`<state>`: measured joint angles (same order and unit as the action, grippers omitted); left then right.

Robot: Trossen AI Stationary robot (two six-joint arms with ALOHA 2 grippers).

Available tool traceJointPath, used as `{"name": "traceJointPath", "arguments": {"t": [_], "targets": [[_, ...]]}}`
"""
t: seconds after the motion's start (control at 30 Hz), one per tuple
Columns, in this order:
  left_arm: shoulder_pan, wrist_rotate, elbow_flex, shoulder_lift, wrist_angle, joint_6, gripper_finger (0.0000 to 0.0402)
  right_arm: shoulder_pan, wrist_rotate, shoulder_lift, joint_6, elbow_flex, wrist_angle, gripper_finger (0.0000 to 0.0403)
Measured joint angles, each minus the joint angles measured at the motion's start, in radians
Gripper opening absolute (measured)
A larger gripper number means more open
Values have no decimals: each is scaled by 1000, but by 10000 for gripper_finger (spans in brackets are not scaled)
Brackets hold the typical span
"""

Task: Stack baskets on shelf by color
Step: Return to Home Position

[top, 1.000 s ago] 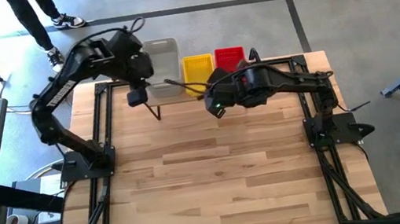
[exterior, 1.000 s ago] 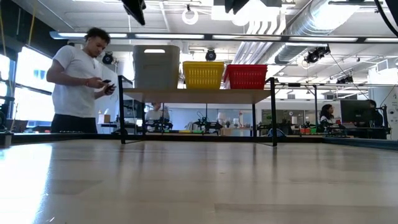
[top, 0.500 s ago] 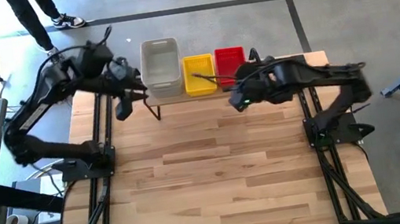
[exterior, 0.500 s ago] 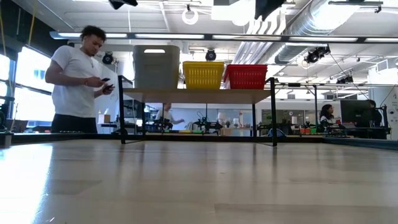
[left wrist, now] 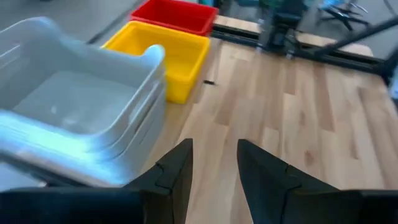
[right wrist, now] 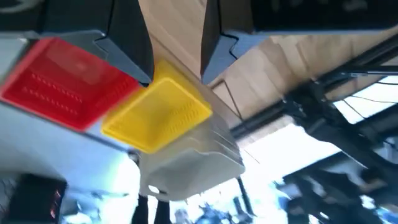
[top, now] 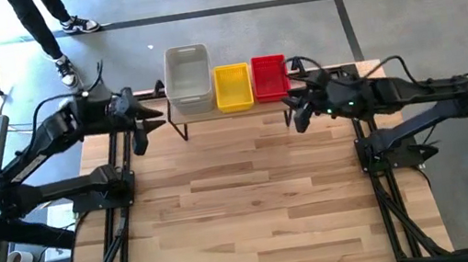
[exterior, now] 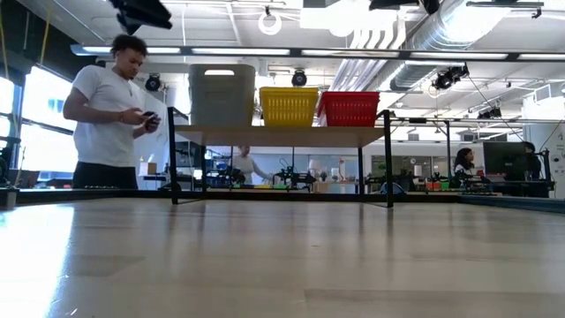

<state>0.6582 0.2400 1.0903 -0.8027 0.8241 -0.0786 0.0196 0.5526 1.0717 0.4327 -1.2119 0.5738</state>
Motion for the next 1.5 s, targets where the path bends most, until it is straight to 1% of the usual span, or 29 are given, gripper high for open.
{"name": "traceJointPath", "arguments": {"t": [0.1,0.17,0.37,0.5,0.67,0.8,1.03,1.2,1.3,1.4,1.5], "targets": [[0,-54,-84,79,-45,28,117,0,-32,-71,-59,99,-129,117],[0,-72,-136,132,-79,42,117,0,-55,-118,-78,155,-201,117],[0,-114,-276,288,-158,78,117,0,-69,-253,-94,306,-342,117],[0,-125,-364,379,-212,100,117,0,-69,-338,-94,403,-434,117],[0,-124,-480,474,-322,174,117,0,-83,-443,-94,526,-569,117],[0,-117,-575,543,-404,204,117,0,-92,-519,-95,616,-653,117],[0,-117,-736,629,-568,223,117,0,-92,-667,-94,741,-690,117],[0,-113,-837,635,-712,244,117,0,-96,-793,-104,812,-697,117],[0,-110,-886,635,-779,244,117,0,-122,-865,-146,845,-685,117],[0,-110,-926,635,-824,259,117,0,-143,-928,-195,869,-678,117],[0,-109,-945,634,-828,260,117,0,-155,-988,-233,895,-669,117]]}}
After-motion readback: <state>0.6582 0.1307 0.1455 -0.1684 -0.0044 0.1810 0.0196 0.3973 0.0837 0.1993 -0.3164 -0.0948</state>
